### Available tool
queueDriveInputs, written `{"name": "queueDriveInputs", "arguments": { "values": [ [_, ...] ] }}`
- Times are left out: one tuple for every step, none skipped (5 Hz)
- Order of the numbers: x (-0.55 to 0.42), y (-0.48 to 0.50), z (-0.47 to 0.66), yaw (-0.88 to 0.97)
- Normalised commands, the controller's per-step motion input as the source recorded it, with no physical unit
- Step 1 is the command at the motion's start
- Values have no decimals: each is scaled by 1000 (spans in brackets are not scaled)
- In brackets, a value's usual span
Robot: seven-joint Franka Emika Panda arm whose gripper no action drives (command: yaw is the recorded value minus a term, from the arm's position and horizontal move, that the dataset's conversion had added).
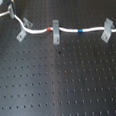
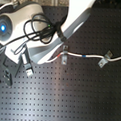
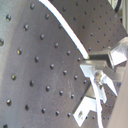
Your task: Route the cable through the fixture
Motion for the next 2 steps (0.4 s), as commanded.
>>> {"name": "queueDriveInputs", "arguments": {
  "values": [
    [159, -129, -83, -740],
    [38, -101, 0, -700]
  ]
}}
